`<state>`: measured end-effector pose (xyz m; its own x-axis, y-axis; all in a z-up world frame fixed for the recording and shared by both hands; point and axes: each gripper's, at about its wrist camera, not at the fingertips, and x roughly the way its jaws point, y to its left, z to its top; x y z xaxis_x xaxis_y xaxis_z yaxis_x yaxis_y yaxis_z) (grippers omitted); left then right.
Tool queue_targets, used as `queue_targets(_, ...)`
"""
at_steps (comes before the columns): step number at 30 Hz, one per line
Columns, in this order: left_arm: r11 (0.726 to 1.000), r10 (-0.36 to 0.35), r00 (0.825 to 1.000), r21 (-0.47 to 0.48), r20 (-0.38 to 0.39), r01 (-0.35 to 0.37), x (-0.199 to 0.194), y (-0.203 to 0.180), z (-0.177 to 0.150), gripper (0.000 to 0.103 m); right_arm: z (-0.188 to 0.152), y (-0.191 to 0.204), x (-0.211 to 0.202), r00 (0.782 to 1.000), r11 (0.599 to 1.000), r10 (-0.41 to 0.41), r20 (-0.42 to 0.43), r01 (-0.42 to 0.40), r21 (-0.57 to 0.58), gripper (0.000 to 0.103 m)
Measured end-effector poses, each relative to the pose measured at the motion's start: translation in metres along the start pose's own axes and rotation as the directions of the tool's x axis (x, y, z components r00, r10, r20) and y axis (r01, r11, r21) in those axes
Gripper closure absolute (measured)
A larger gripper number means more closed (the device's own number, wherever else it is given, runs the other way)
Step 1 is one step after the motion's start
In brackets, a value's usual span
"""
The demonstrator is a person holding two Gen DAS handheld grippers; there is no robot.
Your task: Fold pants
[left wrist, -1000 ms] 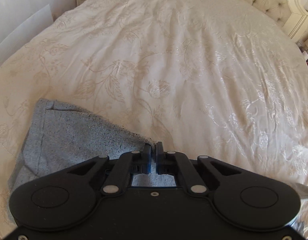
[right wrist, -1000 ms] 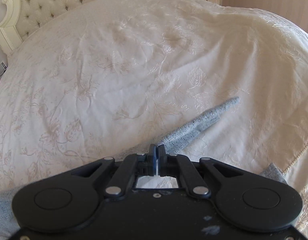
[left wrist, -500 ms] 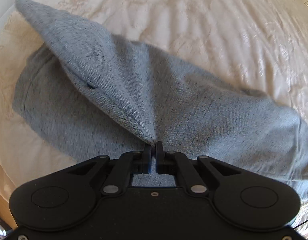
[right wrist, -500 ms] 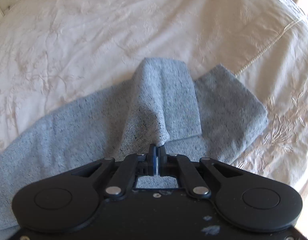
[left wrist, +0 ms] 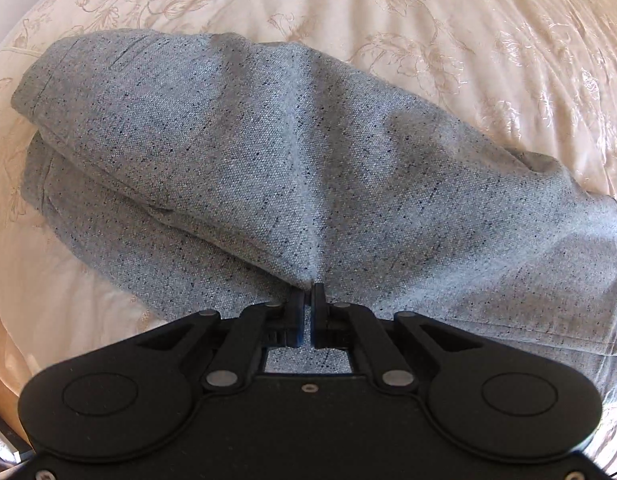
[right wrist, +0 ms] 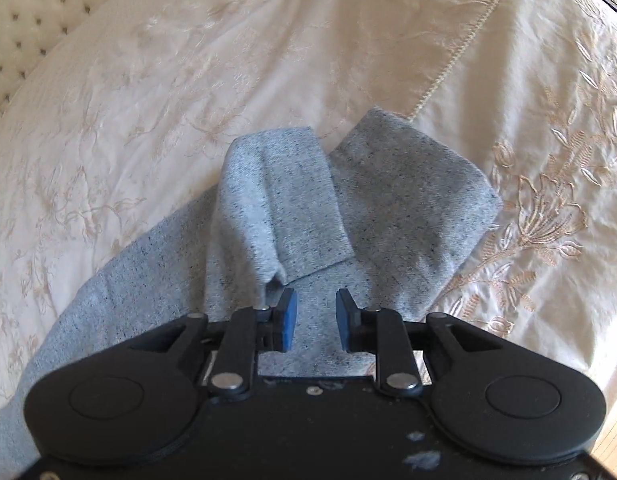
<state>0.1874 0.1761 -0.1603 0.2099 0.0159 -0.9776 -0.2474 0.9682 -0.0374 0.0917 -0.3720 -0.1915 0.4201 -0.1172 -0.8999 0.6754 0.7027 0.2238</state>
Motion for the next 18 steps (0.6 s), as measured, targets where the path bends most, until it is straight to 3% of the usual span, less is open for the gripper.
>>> queue_targets(9,0.999,0.046,0.999,-0.006,-0.002,-0.046,0.009,-0.008,-0.008,0.1,0.026,-0.027,0.027,1.0,0.994,0.011,-0.012,-0.01,0.109,0.075)
queue_targets(18,0.998,0.069,0.998,-0.008,-0.011,-0.069,0.015,-0.018,-0.007,0.1,0.032,-0.012,0.05,0.999,0.998,0.03,-0.04,-0.028,0.049,0.068)
